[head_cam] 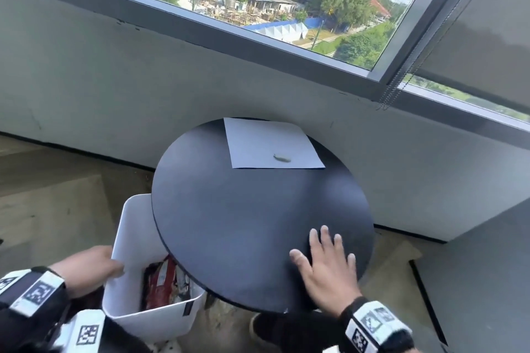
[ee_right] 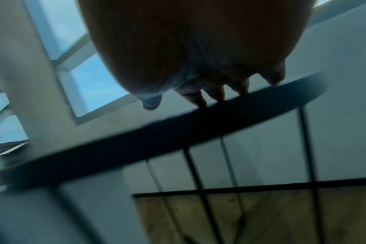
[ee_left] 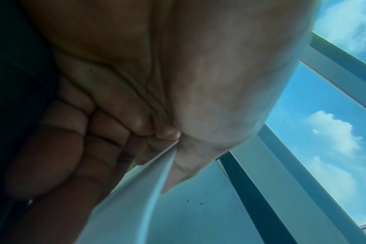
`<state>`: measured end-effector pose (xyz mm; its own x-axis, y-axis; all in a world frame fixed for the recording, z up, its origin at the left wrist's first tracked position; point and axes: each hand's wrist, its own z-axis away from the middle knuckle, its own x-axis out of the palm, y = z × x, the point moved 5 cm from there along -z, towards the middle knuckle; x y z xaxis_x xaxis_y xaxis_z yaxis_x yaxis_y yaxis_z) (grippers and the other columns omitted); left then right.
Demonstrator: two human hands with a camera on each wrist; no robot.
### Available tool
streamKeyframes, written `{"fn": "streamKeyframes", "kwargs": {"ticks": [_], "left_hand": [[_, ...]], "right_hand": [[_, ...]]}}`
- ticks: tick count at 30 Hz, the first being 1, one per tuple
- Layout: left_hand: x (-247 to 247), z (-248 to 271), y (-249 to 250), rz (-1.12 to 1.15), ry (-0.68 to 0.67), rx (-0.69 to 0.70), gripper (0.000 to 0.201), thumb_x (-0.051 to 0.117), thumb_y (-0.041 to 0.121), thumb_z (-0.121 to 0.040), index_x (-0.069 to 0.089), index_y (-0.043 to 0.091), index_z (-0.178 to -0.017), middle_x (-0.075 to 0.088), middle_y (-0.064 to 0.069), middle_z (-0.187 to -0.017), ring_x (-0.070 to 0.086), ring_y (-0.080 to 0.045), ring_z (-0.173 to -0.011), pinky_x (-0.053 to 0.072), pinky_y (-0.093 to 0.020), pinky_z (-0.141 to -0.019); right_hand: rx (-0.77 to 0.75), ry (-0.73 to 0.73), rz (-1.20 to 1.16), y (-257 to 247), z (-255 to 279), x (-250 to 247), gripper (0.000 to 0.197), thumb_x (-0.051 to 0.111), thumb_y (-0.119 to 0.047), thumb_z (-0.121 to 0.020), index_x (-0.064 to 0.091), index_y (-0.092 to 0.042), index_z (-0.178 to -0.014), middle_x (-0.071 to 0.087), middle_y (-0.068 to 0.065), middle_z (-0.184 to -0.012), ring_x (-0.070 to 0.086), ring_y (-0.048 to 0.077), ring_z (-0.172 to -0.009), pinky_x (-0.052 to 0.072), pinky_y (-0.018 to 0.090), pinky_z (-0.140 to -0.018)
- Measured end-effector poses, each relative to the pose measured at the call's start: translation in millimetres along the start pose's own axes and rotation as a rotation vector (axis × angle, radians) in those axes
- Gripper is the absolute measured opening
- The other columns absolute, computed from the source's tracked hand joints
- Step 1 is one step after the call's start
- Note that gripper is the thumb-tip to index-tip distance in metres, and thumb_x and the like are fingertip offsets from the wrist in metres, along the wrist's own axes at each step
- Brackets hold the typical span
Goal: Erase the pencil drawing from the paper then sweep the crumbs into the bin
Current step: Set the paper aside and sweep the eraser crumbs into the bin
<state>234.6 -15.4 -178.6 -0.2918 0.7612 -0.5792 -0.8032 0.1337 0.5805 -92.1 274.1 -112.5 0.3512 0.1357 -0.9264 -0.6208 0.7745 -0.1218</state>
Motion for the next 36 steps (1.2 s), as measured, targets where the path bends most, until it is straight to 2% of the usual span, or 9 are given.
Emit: {"fn": "streamKeyframes", "kwargs": {"ticks": [2,6,8,10,15,20,25,30,36], "left_hand": [[0.3,1.7,2.1,-0.011,-0.005,-0.007,0.019,0.066,0.022,-0.076,0.073,0.010,-0.090,0.076,-0.004,-0.083,0.070,-0.021,-0.083,0.051,-0.027,-0.078],[-2.0,2.4,1.1,-0.004,0.006,-0.030,0.023,0.066,0.024,-0.074,0.075,0.007,-0.088,0.076,-0.005,-0.083,0.071,-0.020,-0.081,0.051,-0.027,-0.077],[-0.2,4.9,4.5,0.020,-0.030,-0.018,0.018,0.068,0.022,-0.078,0.076,0.008,-0.087,0.077,-0.003,-0.082,0.072,-0.019,-0.081,0.054,-0.027,-0.077],[1.2,4.1,0.7,0.065,-0.045,-0.007,0.018,0.069,0.020,-0.079,0.076,0.008,-0.091,0.078,-0.004,-0.084,0.073,-0.022,-0.086,0.055,-0.034,-0.084],[4.4,-33.9,-40.8,0.189,-0.025,0.004,0.059,0.068,0.033,-0.034,0.077,0.000,-0.082,0.075,-0.019,-0.081,0.072,-0.038,-0.082,0.053,-0.053,-0.090],[1.6,-19.3,-20.4,0.134,-0.030,-0.002,0.039,0.063,0.027,-0.048,0.079,0.008,-0.078,0.076,-0.011,-0.077,0.074,-0.029,-0.077,0.056,-0.045,-0.085],[0.1,-23.7,-29.3,0.135,-0.054,-0.032,0.031,0.065,0.022,-0.051,0.081,0.012,-0.076,0.077,-0.012,-0.080,0.074,-0.030,-0.079,0.055,-0.044,-0.083],[-2.5,-11.7,-13.0,0.095,-0.037,-0.038,0.028,0.062,0.023,-0.057,0.080,0.018,-0.079,0.078,0.000,-0.080,0.074,-0.018,-0.082,0.054,-0.034,-0.082],[-2.4,-2.5,-0.2,0.071,-0.035,-0.041,0.039,0.062,0.027,-0.056,0.077,0.018,-0.091,0.077,0.009,-0.082,0.073,-0.008,-0.082,0.053,-0.027,-0.083]], "right_hand": [[-0.134,0.006,0.040,-62.4,35.1,24.1,0.107,-0.004,-0.085,-0.071,0.008,-0.025,-0.158,-0.010,0.001,-0.165,-0.012,0.027,-0.151,-0.006,0.056,-0.118],[-0.556,-0.092,0.115,-168.4,85.1,64.8,0.086,0.003,-0.075,-0.092,0.051,-0.024,-0.142,0.045,0.003,-0.152,0.039,0.023,-0.142,0.015,0.053,-0.112],[-0.826,-0.129,0.033,-201.9,105.5,43.1,0.068,0.004,-0.061,-0.099,0.032,-0.027,-0.152,0.027,-0.007,-0.161,0.027,0.007,-0.146,0.013,0.034,-0.122],[-0.957,-0.119,-0.167,-203.6,109.9,9.9,0.064,0.037,-0.053,-0.101,0.012,-0.033,-0.157,0.004,-0.014,-0.165,0.005,-0.002,-0.149,0.002,0.024,-0.121],[-0.512,0.024,-0.299,-102.6,0.6,-70.8,0.077,0.049,-0.053,-0.097,0.013,-0.022,-0.158,0.013,-0.005,-0.165,0.010,0.005,-0.150,0.010,0.028,-0.122],[-0.087,-0.003,-0.008,14.1,-100.1,-104.5,0.084,0.044,-0.058,-0.097,0.012,-0.007,-0.157,0.010,0.010,-0.165,0.008,0.018,-0.152,0.008,0.031,-0.120],[0.004,-0.039,0.078,14.8,-155.7,-84.4,0.091,0.035,-0.076,-0.087,0.020,-0.016,-0.154,0.013,0.012,-0.163,0.016,0.035,-0.149,0.018,0.046,-0.120],[-0.298,-0.067,0.210,-89.3,-136.6,-65.4,0.091,0.035,-0.082,-0.080,0.039,-0.015,-0.141,0.028,0.011,-0.154,0.025,0.038,-0.142,0.023,0.049,-0.117],[-1.004,-0.335,-0.037,-192.6,36.1,-40.0,0.057,0.054,-0.062,-0.090,0.043,-0.031,-0.137,0.046,-0.002,-0.146,0.036,0.016,-0.139,0.029,0.039,-0.116]]}}
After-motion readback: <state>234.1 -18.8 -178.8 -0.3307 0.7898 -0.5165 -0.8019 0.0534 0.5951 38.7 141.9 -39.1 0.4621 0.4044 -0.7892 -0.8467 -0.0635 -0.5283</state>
